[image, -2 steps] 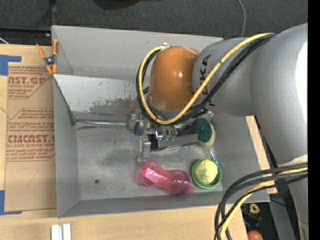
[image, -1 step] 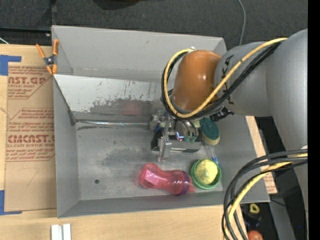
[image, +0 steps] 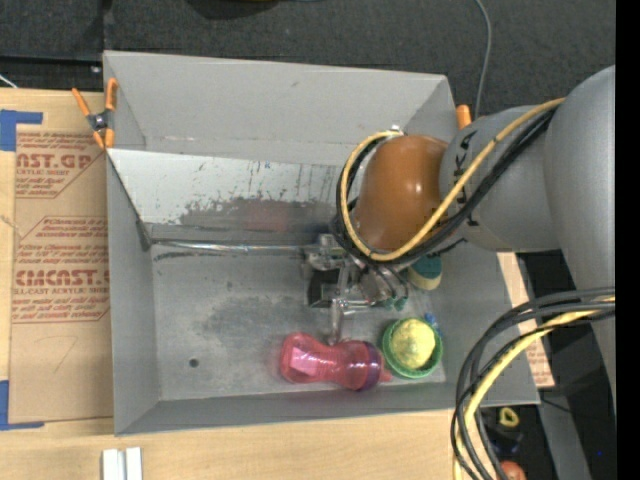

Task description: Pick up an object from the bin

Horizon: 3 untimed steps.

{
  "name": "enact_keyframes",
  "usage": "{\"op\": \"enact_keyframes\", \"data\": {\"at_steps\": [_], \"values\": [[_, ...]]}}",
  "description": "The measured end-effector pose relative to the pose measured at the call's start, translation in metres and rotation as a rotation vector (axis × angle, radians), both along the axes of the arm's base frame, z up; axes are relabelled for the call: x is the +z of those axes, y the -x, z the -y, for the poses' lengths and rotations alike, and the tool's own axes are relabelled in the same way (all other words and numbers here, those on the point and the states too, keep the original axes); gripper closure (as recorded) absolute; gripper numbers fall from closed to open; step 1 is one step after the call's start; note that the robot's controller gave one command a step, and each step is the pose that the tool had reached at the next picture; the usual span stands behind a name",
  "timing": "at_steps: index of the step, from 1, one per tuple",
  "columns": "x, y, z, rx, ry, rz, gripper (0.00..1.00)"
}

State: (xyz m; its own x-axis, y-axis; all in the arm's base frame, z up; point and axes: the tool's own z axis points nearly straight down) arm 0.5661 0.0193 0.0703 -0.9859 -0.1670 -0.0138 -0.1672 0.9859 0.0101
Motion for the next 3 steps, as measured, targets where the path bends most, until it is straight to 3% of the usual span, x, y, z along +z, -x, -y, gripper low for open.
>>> {"op": "enact_keyframes", "data": {"at_steps": [1, 2, 3], "values": [[-0.001, -0.02, 0.019, -0.091, -0.002, -0.012, 1.0], [-0.001, -0.02, 0.019, -0.091, -0.002, -0.012, 1.0], [0.03, -0.017, 0.018, -0.09, -0.001, -0.023, 1.0]]}}
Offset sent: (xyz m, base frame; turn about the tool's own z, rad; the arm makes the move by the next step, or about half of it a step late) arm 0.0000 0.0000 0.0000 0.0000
